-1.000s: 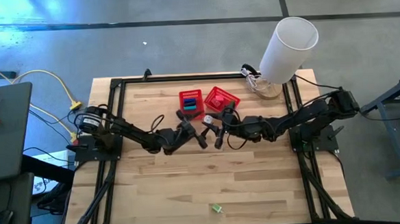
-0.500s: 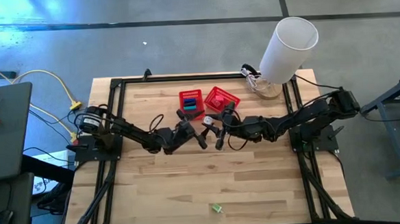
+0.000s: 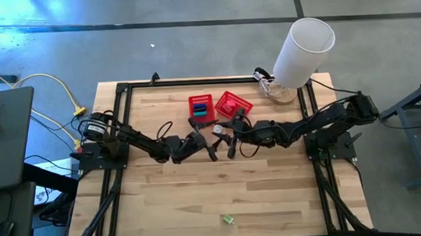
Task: Pick & Place Office items
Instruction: Put the pink and white charger adapter into the right red bin
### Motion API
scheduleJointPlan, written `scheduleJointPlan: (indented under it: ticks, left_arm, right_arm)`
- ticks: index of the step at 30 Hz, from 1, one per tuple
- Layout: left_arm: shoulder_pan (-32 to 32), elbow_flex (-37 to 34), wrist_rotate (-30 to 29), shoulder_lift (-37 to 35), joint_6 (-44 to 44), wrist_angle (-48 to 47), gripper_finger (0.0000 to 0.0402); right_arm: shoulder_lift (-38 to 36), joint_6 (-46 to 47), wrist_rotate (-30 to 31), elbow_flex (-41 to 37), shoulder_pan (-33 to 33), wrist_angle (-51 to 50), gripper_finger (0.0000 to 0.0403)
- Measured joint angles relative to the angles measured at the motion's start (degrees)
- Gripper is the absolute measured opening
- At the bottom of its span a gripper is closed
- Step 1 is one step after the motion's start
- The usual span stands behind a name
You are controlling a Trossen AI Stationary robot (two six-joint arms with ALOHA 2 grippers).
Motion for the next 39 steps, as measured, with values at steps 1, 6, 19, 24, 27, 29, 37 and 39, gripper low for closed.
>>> scheduleJointPlan:
  ticks: [1, 6, 19, 24, 27, 29, 37, 39]
  left_arm:
    - [0.2, 0.0, -0.1, 0.0, -0.7, -0.3, 0.0285]
    - [1.2, 0.0, 0.1, 0.0, -5.3, -2.1, 0.0261]
    - [1.1, 0.0, -2.1, 0.0, -6.1, -2.3, 0.0142]
    - [0.7, 0.0, -2.8, 0.0, -5.6, -2.5, 0.0141]
    - [0.7, 0.0, -2.9, 0.0, -5.3, -3.1, 0.0141]
    - [0.5, 0.0, -2.9, 0.0, -5.3, -3.6, 0.0141]
    - [-0.6, 0.1, -2.6, 0.0, -5.5, -5.8, 0.0141]
    - [-0.6, 0.1, -1.9, 0.0, -5.4, -6.4, 0.0141]
  right_arm:
    - [0.0, 0.0, -0.1, 0.0, 0.0, 0.1, 0.0125]
    - [0.0, -0.5, 0.0, 0.0, 0.0, 0.0, 0.0125]
    - [0.0, -0.5, 0.0, 0.0, 0.3, -1.2, 0.0135]
    - [0.0, -0.4, -0.2, 0.1, 0.4, -2.0, 0.0173]
    - [0.0, -0.5, 0.1, 0.1, 0.3, -2.3, 0.0195]
    - [0.0, -0.9, 0.1, 0.0, 0.4, -2.4, 0.0206]
    - [-0.9, -8.7, 0.0, 0.0, 3.2, -4.3, 0.0218]
    - [-1.6, -9.7, 0.1, 0.0, 4.0, -6.0, 0.0217]
